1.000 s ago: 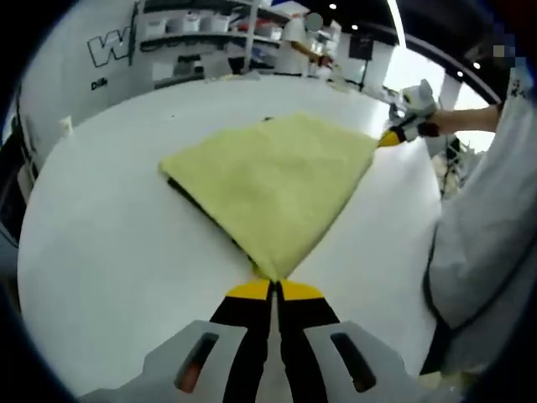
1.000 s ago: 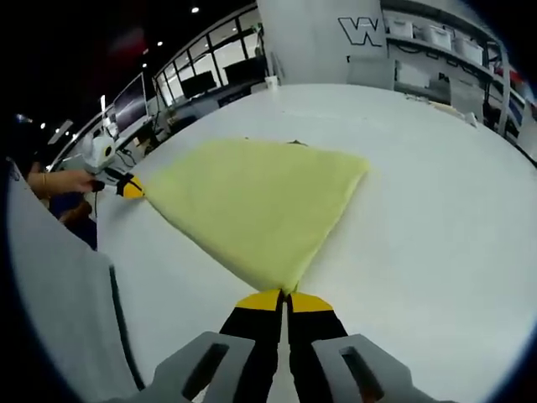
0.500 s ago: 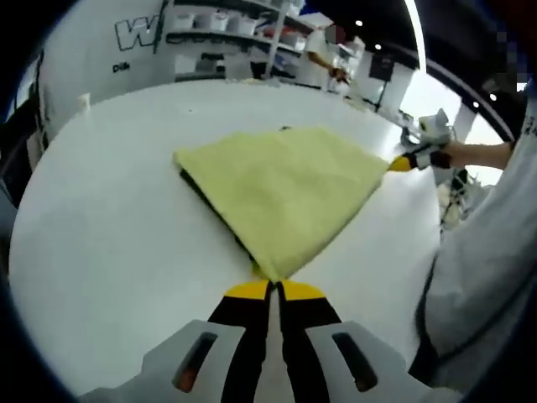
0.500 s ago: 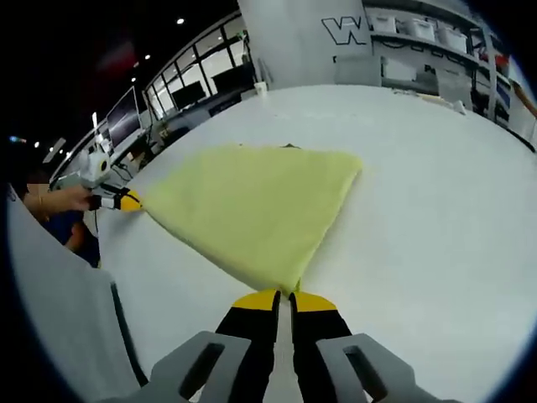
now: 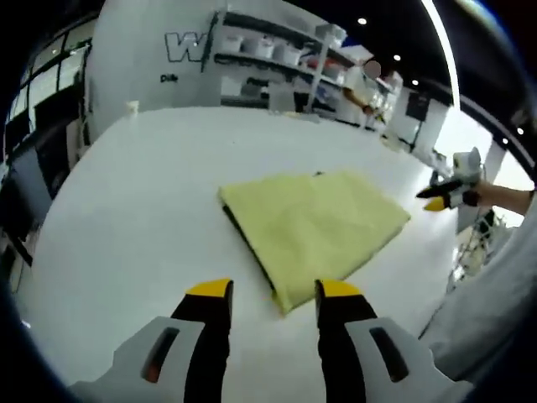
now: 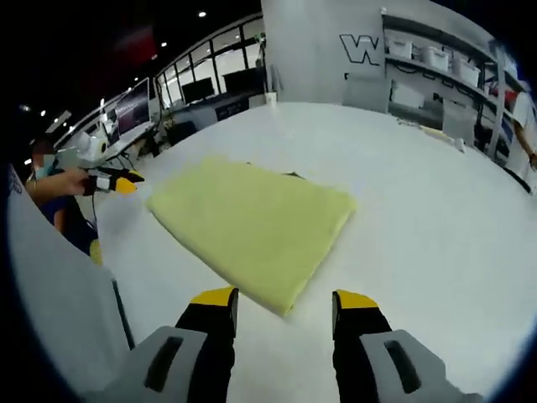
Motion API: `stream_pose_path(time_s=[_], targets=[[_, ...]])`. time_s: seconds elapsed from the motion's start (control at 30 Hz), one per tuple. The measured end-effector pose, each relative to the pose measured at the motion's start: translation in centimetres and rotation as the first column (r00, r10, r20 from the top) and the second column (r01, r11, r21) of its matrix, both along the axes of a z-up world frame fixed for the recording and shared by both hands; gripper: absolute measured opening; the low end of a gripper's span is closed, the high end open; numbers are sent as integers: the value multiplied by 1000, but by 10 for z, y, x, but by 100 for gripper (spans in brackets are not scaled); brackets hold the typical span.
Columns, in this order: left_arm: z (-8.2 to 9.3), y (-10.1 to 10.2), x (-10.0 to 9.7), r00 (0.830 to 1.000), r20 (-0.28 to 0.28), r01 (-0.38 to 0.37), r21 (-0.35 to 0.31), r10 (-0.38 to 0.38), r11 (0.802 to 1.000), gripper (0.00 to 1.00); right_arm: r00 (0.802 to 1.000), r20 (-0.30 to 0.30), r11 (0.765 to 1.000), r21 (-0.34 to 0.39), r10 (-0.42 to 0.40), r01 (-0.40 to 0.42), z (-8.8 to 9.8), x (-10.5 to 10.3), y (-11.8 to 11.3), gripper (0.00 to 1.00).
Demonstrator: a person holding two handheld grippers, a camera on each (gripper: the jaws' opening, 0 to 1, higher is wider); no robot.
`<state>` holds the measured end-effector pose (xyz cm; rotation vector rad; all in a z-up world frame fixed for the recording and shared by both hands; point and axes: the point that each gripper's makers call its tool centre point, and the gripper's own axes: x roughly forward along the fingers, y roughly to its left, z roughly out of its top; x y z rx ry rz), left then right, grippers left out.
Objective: Fold the garment on the visible template until the final outline fits inside the template.
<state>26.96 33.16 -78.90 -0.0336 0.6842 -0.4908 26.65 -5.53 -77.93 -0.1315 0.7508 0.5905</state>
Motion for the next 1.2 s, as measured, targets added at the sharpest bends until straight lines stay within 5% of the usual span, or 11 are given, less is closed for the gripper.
stream_pose_path(time_s=[0.1,0.23,0.43,0.57,0.77,1.2], targets=[[11,-3,-4,998,22,48,104,-51,993,49,999,31,1000,-13,13,-12,13,1,2,49],[31,-10,-6,997,59,44,102,-50,994,62,998,60,1000,-18,22,-21,30,-3,4,61],[44,-15,-8,996,85,10,59,-15,998,71,999,52,1000,0,15,-15,30,-7,9,65],[50,-21,-14,997,78,-3,22,1,1000,67,999,45,1000,9,19,-19,26,-10,10,65],[47,-23,-14,997,72,0,42,-3,999,78,1000,20,1000,26,2,-2,21,-13,10,65],[43,-24,-18,998,56,-13,45,10,999,73,999,-15,999,31,31,-30,9,-17,14,63]])
